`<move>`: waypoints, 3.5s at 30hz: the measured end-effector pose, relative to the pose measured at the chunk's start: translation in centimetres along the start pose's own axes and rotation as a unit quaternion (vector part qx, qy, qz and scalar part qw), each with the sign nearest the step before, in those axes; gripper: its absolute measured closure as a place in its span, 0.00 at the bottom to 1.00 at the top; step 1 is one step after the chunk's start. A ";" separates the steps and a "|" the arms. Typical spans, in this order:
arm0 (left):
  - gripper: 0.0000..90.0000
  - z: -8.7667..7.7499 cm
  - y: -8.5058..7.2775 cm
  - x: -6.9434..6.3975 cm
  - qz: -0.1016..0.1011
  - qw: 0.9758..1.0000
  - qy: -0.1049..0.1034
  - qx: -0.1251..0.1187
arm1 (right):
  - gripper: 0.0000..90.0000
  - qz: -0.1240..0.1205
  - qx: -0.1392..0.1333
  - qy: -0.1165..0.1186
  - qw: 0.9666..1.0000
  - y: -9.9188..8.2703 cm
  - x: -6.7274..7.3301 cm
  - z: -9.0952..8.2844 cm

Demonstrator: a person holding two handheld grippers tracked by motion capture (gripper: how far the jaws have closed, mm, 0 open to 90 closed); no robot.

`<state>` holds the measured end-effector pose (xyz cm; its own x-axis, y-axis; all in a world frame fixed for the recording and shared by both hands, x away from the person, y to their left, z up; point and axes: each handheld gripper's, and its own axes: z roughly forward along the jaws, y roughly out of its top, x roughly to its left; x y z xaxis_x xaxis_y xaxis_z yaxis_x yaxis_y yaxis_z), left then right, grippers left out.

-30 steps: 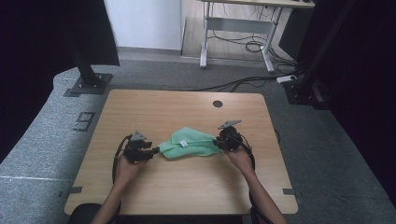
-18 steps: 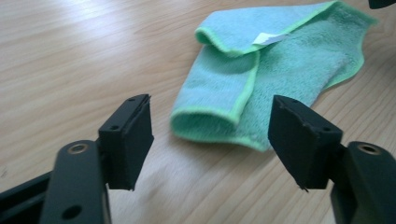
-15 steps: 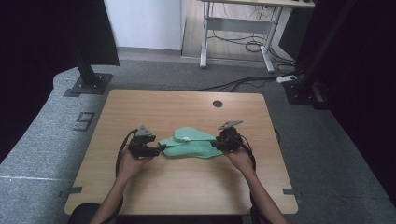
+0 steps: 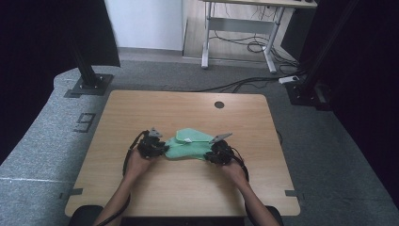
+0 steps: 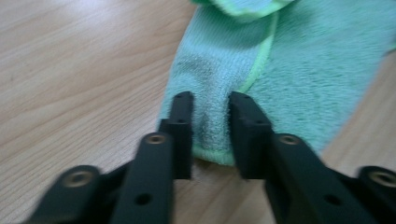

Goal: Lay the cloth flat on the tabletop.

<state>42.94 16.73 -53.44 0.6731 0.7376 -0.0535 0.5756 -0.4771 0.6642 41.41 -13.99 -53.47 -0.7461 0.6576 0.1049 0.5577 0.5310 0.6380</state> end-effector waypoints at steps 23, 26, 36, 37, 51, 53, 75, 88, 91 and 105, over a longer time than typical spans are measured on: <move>0.52 -2.0 -0.8 1.2 -0.031 0.999 0.022 -0.015 | 0.81 0.027 0.007 -0.050 0.998 -1.6 -3.5 -2.2; 0.35 -2.2 0.2 0.8 -0.022 0.999 0.012 -0.034 | 0.70 0.032 -0.002 -0.056 0.998 -1.5 -3.5 -2.4; 0.40 0.6 2.2 -1.5 0.019 0.999 -0.007 -0.026 | 0.82 0.011 -0.020 -0.014 1.000 -0.9 -1.1 -2.6; 0.40 0.9 2.7 -1.7 0.019 0.999 -0.012 -0.023 | 0.82 0.002 -0.025 -0.009 1.000 -0.6 -0.5 -2.4; 0.53 2.3 2.7 -2.2 0.021 0.999 0.007 0.039 | 0.91 -0.004 -0.005 0.002 1.000 0.2 0.6 0.5; 0.53 2.0 2.4 -2.8 0.024 0.999 0.004 0.043 | 0.90 -0.002 -0.005 -0.009 1.000 0.2 0.2 0.4; 0.51 1.5 5.2 -3.4 0.039 0.999 -0.024 0.021 | 0.65 -0.008 -0.034 -0.001 0.999 1.4 1.4 -0.2; 0.81 -0.9 5.4 0.4 -0.027 0.999 0.022 -0.025 | 0.88 -0.024 -0.008 0.000 1.000 0.3 1.4 0.4; 0.60 -1.3 4.5 2.5 -0.058 0.995 0.073 -0.021 | 0.85 -0.024 -0.004 0.000 1.000 0.2 1.3 0.5; 0.35 -0.1 3.4 0.7 -0.011 0.999 0.027 -0.021 | 0.75 -0.023 -0.031 0.005 0.999 0.7 1.7 -1.5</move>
<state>45.32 15.64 -51.12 0.6347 0.7722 -0.0288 0.5683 -0.4412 0.6945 40.02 -13.28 -51.72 -0.7740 0.6279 0.0816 0.4997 0.5265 0.6879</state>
